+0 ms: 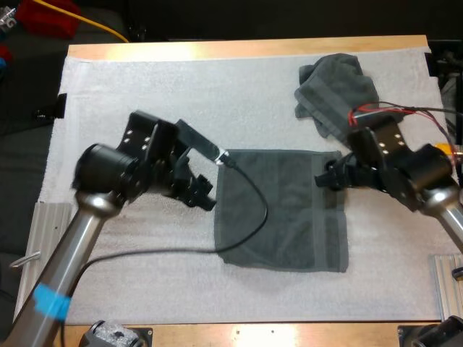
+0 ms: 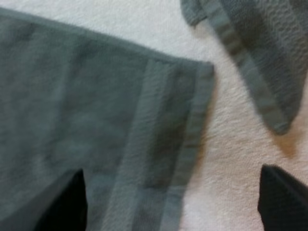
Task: Pick towel from pile, fold and stack
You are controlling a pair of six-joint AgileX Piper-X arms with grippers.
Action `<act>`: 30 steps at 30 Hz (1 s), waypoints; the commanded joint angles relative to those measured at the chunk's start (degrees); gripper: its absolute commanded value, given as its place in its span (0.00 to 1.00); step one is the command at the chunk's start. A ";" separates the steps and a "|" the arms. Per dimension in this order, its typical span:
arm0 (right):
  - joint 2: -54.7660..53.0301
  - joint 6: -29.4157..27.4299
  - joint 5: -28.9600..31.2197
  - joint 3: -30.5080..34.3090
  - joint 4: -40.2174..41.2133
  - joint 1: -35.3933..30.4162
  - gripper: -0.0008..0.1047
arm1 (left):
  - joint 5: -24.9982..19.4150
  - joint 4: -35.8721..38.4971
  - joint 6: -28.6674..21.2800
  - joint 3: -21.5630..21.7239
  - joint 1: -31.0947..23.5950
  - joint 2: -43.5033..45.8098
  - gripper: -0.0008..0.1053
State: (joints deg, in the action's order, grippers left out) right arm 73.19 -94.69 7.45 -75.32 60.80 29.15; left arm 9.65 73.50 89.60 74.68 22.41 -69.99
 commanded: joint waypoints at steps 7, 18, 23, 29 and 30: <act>-8.08 2.07 -5.15 -0.16 9.86 -0.30 0.67 | 3.15 6.01 3.05 0.36 0.06 9.55 0.55; -20.96 6.73 -7.56 -0.16 23.82 -0.30 0.67 | 9.64 13.40 5.68 0.36 0.06 20.49 0.55; -26.63 12.09 -11.57 -0.16 25.09 -0.30 0.67 | 9.88 15.45 8.23 -1.92 0.06 25.87 0.55; -29.57 13.57 -13.15 1.53 26.93 -0.30 0.67 | 10.60 15.43 11.13 -11.17 0.06 32.13 0.55; -29.67 13.57 -13.86 2.47 26.94 -0.30 0.67 | 10.60 15.33 11.13 -12.06 0.06 32.35 0.55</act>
State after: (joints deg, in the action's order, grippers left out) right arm 43.86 -81.18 -5.57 -73.05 86.79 29.15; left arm 19.96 88.43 100.08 62.68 22.41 -37.82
